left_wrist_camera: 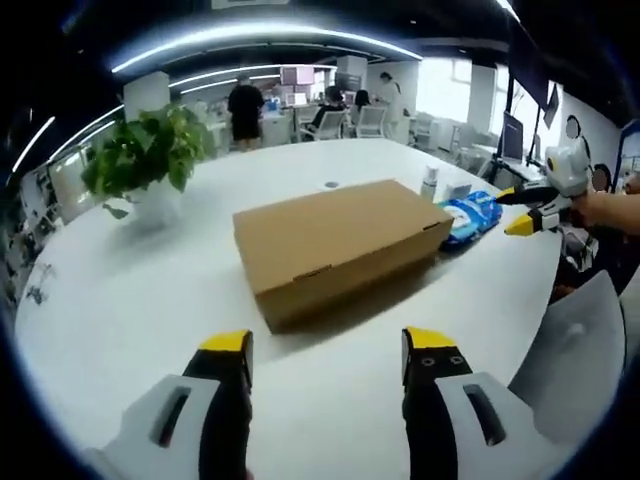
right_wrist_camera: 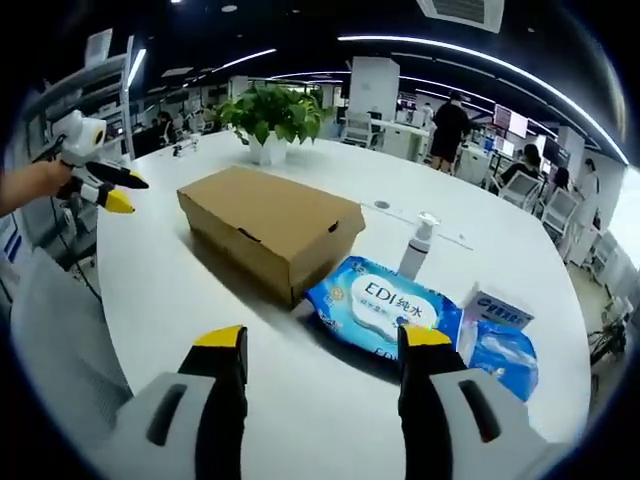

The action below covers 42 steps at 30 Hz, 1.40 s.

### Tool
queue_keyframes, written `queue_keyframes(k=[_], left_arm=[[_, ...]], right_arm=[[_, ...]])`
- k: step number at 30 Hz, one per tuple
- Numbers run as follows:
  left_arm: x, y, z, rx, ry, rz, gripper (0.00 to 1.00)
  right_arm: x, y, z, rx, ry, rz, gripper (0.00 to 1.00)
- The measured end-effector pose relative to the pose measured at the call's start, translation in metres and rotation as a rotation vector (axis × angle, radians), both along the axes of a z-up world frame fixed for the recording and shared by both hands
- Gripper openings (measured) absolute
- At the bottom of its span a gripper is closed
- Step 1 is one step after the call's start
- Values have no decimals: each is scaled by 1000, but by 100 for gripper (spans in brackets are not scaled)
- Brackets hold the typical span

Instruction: Operate the shoe box by opening the lid, removing the specified soft item, and placing it in the target area until the item is outside and the box remains undamaged.

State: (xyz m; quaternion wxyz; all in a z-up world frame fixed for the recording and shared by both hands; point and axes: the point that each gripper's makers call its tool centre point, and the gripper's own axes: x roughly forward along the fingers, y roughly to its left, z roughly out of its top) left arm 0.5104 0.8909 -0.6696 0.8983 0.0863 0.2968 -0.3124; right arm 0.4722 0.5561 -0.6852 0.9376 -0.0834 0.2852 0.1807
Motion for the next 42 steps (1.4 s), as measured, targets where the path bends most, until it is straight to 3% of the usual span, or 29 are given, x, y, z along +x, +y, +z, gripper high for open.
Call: queue_keyframes(k=[8,18,31,42], left_arm=[[-30,1,13,-13,-30,6,64],[-60,-5,35,-61,-83,1,75],[-80,4,49,-99,-139,37,100],[-82,11,44,-97,-120,57,100]], right_arm=[[-42,-28,12,29,-1,-98,63],[-86,-32,31,53,-35,-149,77],[-100,-35,39,106,-66,-216,94],[-99,-32,41,73,-78,-188,96]])
